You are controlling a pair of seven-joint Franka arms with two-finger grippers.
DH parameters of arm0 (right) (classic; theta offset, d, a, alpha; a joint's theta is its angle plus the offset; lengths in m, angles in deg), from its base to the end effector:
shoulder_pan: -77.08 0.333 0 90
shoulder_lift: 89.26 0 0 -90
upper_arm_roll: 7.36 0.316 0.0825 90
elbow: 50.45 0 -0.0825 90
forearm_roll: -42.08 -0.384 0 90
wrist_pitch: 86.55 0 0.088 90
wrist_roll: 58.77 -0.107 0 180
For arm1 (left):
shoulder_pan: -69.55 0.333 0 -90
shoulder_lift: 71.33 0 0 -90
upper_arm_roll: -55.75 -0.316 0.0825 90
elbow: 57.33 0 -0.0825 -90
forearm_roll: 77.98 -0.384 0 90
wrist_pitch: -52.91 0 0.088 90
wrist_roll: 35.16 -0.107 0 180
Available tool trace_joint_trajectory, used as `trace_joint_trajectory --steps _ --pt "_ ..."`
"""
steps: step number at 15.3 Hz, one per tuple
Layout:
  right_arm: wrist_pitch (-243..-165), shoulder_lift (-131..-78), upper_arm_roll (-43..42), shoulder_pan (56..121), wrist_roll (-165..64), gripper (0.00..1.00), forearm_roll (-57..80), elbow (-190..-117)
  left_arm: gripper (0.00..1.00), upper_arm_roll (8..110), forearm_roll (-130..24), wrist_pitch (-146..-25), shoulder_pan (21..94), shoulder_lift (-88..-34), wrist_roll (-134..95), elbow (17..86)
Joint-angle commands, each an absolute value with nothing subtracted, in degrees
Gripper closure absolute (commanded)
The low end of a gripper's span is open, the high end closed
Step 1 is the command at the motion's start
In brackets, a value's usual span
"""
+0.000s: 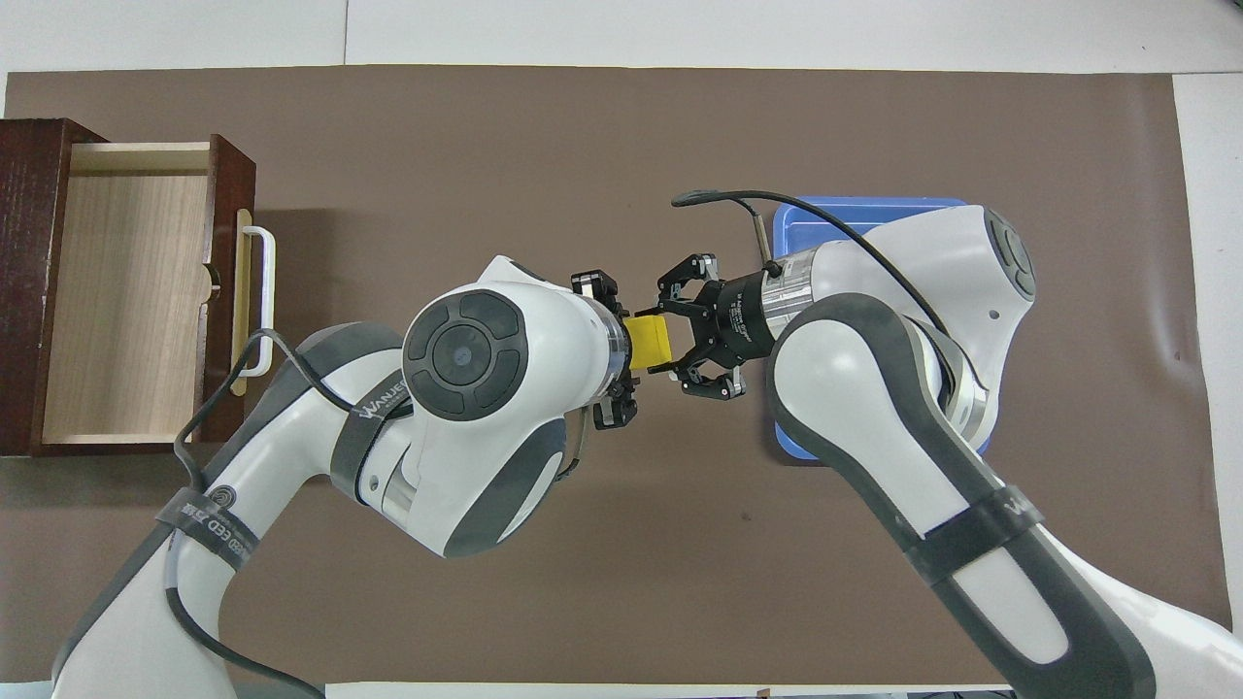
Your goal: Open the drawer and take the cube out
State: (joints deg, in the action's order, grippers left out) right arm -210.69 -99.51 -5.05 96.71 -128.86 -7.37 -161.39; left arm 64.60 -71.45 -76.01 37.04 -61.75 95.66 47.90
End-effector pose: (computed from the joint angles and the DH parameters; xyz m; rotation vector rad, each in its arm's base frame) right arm 0.5542 0.2543 0.4107 -1.9892 1.5585 0.6488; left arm 0.4726 -0.4141 0.4637 1.9799 2.0951 -0.1525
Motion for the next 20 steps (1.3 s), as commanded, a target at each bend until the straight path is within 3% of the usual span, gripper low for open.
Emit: trace_joint_trajectory --steps 1,7,15,20 --pt "-209.9 -99.4 -4.9 94.7 -129.0 1.0 -8.4 -160.2 0.0 63.7 -76.1 -70.2 38.6 -62.9 94.0 47.1" --pt "-204.8 -100.4 -5.1 83.6 -127.9 1.0 -8.3 -157.5 0.0 63.7 -85.9 -63.0 55.5 -63.0 79.6 47.8" --pt "-200.5 -104.0 -5.1 73.4 -120.6 1.0 -8.4 -157.0 0.0 63.7 -89.4 -69.3 76.4 -61.9 55.6 47.4" --pt "-199.5 -112.5 -5.1 70.0 -118.3 1.0 -8.5 -149.4 0.0 63.7 -89.4 -72.2 84.8 -61.8 47.0 47.6"
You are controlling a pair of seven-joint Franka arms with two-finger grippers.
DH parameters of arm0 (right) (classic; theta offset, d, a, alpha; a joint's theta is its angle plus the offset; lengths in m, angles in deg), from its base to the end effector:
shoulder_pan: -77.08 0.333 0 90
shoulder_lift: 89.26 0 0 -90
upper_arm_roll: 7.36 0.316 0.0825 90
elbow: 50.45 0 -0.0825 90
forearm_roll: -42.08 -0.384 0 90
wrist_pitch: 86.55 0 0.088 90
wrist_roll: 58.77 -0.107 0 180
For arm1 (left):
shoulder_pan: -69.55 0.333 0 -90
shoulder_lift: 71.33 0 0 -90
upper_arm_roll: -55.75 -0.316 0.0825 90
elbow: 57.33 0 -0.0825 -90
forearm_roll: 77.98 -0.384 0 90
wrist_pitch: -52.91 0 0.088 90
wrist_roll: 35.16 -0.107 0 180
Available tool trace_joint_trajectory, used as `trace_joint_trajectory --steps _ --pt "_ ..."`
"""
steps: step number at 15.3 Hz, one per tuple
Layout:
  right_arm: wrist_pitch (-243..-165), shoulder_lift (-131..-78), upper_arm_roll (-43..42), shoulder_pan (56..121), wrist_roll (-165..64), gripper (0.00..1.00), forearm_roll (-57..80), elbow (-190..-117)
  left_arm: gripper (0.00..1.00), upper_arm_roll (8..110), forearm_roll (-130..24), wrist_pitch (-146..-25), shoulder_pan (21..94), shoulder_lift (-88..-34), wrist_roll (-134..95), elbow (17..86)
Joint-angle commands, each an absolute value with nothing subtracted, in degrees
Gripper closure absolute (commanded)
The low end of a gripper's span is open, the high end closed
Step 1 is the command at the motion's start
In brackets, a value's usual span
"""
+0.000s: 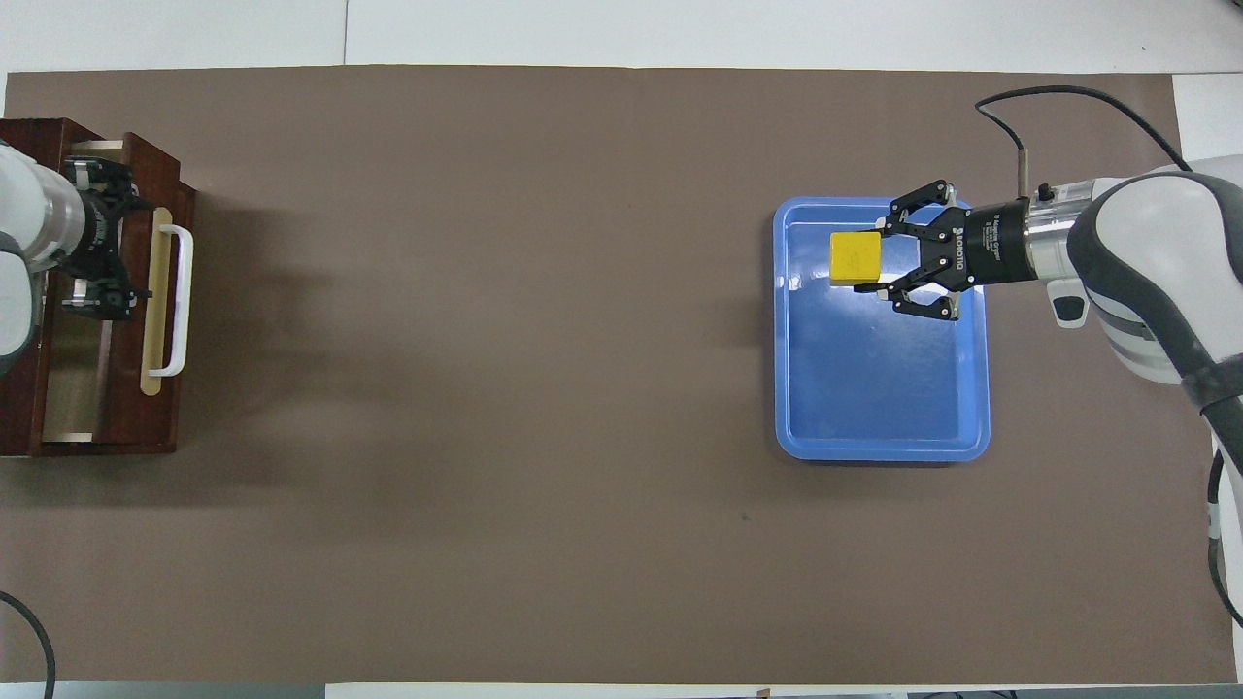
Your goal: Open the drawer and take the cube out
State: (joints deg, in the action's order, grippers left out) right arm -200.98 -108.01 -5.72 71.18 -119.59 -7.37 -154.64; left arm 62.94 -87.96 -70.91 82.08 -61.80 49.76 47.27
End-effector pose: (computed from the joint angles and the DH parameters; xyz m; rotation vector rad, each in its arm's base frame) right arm 0.6313 -0.0018 0.3657 -1.7404 1.7454 0.6274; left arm 0.6190 0.0685 0.4598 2.2859 2.1171 0.3372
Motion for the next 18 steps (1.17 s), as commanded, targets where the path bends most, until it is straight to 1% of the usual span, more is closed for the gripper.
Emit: trace_joint_trajectory --steps 1,3,4,7,10,12,13,15,16,18 --pt "-199.9 -112.8 -5.1 70.4 -118.3 1.0 -8.5 -149.4 0.0 63.7 -89.4 -72.1 84.7 -61.8 47.1 47.6" --pt "-199.8 -112.9 -5.1 70.7 -118.2 1.0 -8.5 -150.2 0.0 63.9 -89.5 -71.5 82.7 -61.7 47.0 47.0" --pt "-199.5 -112.6 -5.1 70.4 -117.4 1.0 -8.4 -151.9 0.0 63.8 -89.5 -71.6 80.6 -61.8 45.9 45.8" --pt "-200.3 -111.2 -5.2 69.9 -111.3 1.0 -8.5 -157.0 0.0 65.1 -89.1 -63.8 77.2 -63.2 40.3 42.4" --pt "-200.5 -109.7 -5.2 67.6 -104.8 1.0 -8.5 -162.0 0.0 65.8 -85.9 -54.1 73.5 -67.6 28.6 41.9" --pt "-201.6 -109.0 -5.3 67.6 -103.3 1.0 -9.6 -164.4 0.0 65.8 -84.4 -45.3 70.8 -70.8 13.5 41.9" --pt "-202.0 -108.8 -5.3 67.5 -102.4 1.0 -9.7 -165.5 0.0 65.7 -84.4 -42.9 69.0 -71.8 7.3 42.0" --pt "-202.2 -108.2 -5.3 67.5 -101.0 1.0 -9.7 -167.2 0.0 65.8 -82.0 -41.1 69.0 -73.1 -1.3 43.3" --pt "-202.6 -108.2 -5.3 67.5 -98.9 1.0 -9.7 -167.8 0.0 65.0 -78.4 -39.7 69.3 -73.3 -5.0 43.6" --pt "-202.8 -108.8 -5.4 66.1 -96.0 1.0 -9.7 -168.2 0.0 64.3 -76.5 -37.5 69.4 -71.8 -10.8 42.1"
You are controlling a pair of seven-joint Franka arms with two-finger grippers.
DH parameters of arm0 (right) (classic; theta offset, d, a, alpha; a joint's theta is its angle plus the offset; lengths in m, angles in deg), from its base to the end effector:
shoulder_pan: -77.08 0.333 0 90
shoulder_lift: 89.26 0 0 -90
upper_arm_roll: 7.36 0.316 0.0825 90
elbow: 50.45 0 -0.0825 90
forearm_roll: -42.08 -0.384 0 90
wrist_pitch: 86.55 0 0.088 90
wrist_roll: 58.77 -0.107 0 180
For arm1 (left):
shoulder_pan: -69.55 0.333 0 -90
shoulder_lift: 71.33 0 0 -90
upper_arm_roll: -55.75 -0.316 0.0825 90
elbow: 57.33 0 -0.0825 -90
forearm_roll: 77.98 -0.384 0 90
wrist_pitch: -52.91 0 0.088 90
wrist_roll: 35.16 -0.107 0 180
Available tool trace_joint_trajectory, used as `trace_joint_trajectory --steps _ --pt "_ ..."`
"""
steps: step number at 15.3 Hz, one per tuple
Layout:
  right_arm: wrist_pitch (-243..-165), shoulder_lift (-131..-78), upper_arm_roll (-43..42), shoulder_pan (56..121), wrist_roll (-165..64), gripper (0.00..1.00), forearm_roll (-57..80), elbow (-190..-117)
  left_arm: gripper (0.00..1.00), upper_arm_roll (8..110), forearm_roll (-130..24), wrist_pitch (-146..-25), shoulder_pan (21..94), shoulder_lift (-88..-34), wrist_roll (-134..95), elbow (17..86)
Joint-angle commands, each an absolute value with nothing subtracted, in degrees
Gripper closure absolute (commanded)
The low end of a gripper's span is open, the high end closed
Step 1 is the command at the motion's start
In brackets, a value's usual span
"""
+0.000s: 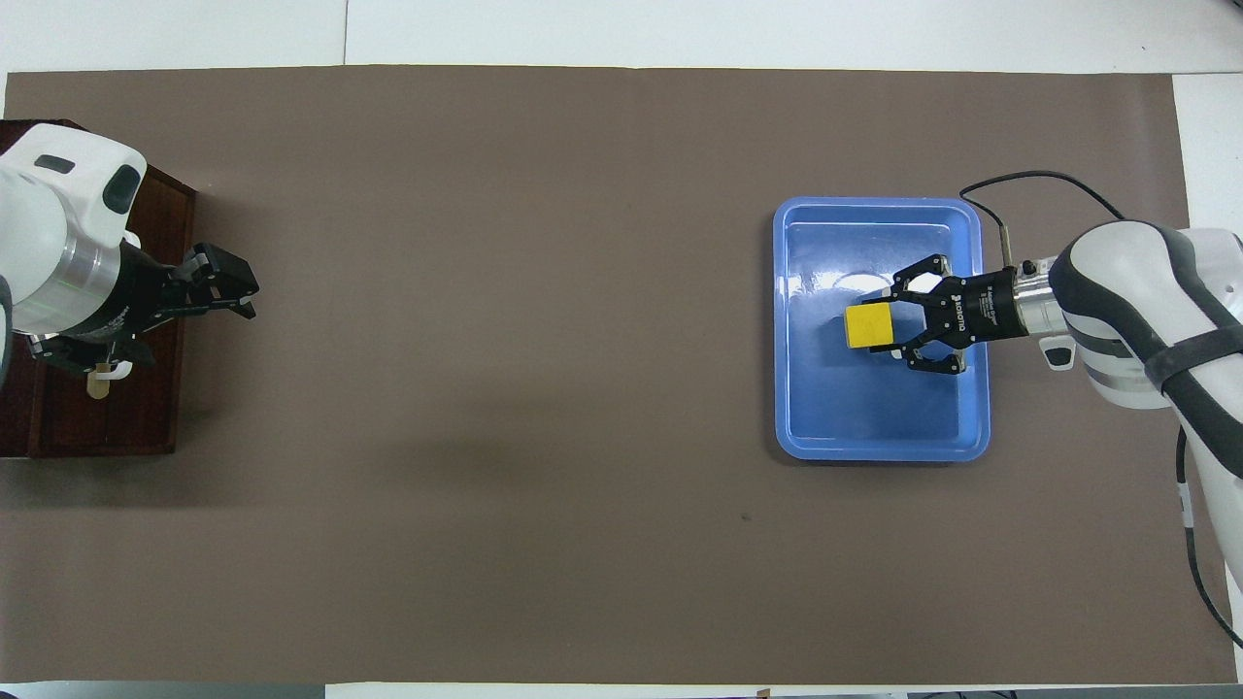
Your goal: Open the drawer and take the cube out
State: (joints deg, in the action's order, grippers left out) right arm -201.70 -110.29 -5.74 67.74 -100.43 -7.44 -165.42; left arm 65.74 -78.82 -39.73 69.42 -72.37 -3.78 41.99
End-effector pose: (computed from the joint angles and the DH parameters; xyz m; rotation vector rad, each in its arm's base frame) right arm 0.5766 -0.0329 0.2631 -1.8960 1.5899 0.6931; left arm 0.5374 -0.0951 0.5615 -3.0345 -0.5676 0.1329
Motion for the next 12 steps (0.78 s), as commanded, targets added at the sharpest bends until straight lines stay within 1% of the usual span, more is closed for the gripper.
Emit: trace_joint_trajectory --steps 1,3,5,7,8,9,12 --pt "-203.1 -108.9 -5.4 66.0 -95.7 1.0 -9.7 -168.7 0.0 64.3 -76.6 -35.8 69.5 -70.5 -12.3 40.2" --pt "-203.1 -108.8 -5.3 66.1 -95.7 1.0 -9.7 -168.8 0.0 64.6 -76.6 -33.7 69.5 -69.1 -14.1 36.3" --pt "-203.1 -108.8 -5.3 66.1 -95.8 1.0 -9.8 -168.9 0.0 64.8 -76.6 -30.4 69.5 -69.7 -15.6 37.0" --pt "-204.1 -108.7 -5.4 66.4 -95.6 0.99 -9.7 -169.5 0.0 64.5 -76.5 -30.2 69.5 -69.6 -18.8 37.1" --pt "-204.7 -108.7 -5.4 66.6 -95.7 0.4 -9.6 -169.5 0.0 64.4 -76.5 -30.1 69.9 -69.7 -19.0 37.1" --pt "-205.1 -108.7 -5.4 66.8 -95.3 0.0 -9.5 -169.5 0.0 64.4 -76.5 -30.1 69.9 -69.7 -19.0 37.1" --pt "-205.1 -108.7 -5.4 67.1 -95.8 0.0 -9.0 -169.1 0.0 64.0 -76.5 -29.3 69.9 -70.4 -19.0 36.8"
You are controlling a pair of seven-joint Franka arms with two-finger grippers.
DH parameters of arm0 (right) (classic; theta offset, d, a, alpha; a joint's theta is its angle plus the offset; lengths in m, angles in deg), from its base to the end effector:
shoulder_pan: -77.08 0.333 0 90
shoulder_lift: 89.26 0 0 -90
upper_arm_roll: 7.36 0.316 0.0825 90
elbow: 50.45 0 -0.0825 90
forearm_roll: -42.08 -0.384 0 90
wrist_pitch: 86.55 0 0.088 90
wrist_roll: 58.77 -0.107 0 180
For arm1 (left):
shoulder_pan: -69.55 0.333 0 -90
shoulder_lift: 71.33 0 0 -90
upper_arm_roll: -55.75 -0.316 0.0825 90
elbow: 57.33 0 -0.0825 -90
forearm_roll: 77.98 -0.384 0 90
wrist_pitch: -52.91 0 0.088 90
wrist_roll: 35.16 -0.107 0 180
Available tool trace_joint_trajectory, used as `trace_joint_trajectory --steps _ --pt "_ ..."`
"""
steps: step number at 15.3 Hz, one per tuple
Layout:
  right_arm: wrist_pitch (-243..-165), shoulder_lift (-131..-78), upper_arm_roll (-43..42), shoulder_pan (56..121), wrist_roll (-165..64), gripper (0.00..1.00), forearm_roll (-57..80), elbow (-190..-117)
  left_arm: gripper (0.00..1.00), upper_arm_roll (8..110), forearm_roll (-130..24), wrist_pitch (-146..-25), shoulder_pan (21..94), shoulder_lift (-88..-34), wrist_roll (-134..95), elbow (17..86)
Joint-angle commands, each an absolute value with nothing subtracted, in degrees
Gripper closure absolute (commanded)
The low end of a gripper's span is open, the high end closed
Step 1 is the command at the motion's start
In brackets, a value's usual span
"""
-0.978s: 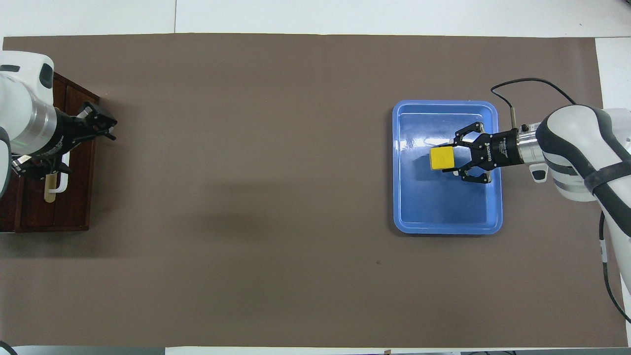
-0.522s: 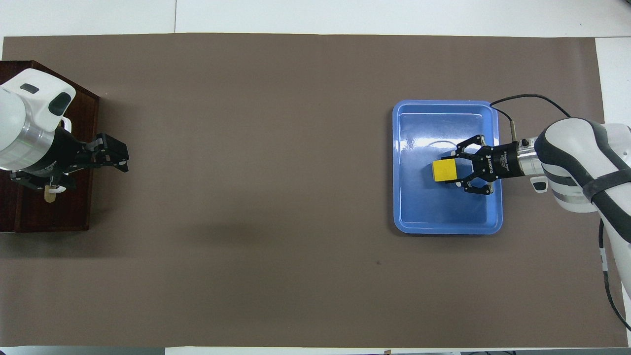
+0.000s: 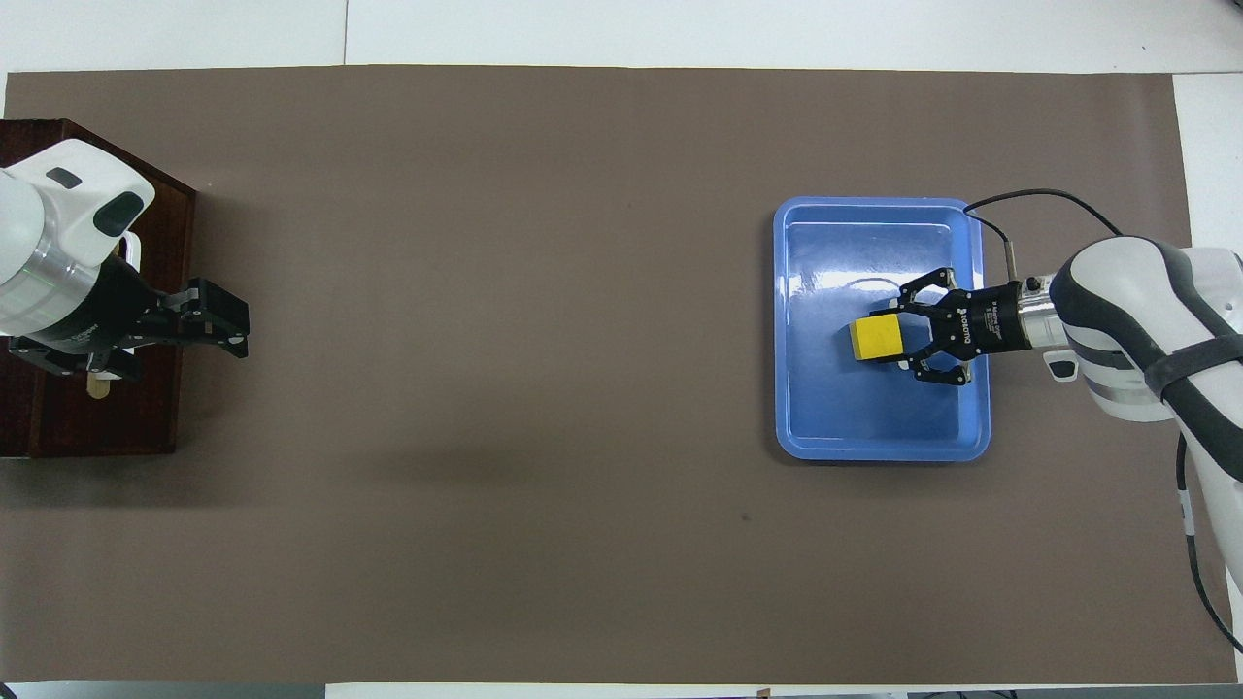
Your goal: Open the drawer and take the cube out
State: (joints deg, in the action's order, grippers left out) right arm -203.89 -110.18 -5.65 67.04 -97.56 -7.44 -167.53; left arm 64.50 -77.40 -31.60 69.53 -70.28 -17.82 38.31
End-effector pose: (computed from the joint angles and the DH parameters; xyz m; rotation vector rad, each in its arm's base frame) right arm 0.5671 -0.0413 0.2507 -1.9148 1.5830 0.6602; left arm 0.5362 -0.0832 0.5616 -3.0806 -0.2306 0.3253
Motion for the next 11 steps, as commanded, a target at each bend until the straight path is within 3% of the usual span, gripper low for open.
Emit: trace_joint_trajectory --steps 1,6,11 --pt "-204.9 -108.7 -5.4 67.1 -95.9 0.0 -9.0 -168.9 0.0 63.3 -76.5 -29.5 69.1 -70.5 -19.0 37.0" --pt "-202.8 -106.7 -5.3 67.2 -100.1 0.0 -5.3 -165.6 0.0 63.0 -76.3 -29.1 69.0 -70.9 -19.1 37.3" --pt "-194.7 -100.0 -5.3 68.6 -102.0 0.0 8.8 -156.9 0.0 62.3 -76.3 -26.5 69.8 -70.9 -19.3 35.7"
